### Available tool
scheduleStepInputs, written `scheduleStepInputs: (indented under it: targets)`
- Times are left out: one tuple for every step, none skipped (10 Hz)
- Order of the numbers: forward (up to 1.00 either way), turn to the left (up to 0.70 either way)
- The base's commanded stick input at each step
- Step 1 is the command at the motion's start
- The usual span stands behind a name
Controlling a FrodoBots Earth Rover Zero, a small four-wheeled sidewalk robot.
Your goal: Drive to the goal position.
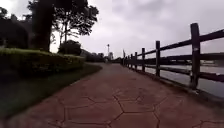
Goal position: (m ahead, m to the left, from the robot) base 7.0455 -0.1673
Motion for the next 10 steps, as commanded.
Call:
scheduleStepInputs:
  targets:
    - [1.0,0.0]
    - [1.0,0.0]
    - [1.0,0.0]
    - [1.0,0.0]
    - [1.0,0.0]
    - [1.0,0.0]
    - [1.0,0.0]
    - [1.0,0.0]
    - [1.0,0.0]
    - [1.0,0.0]
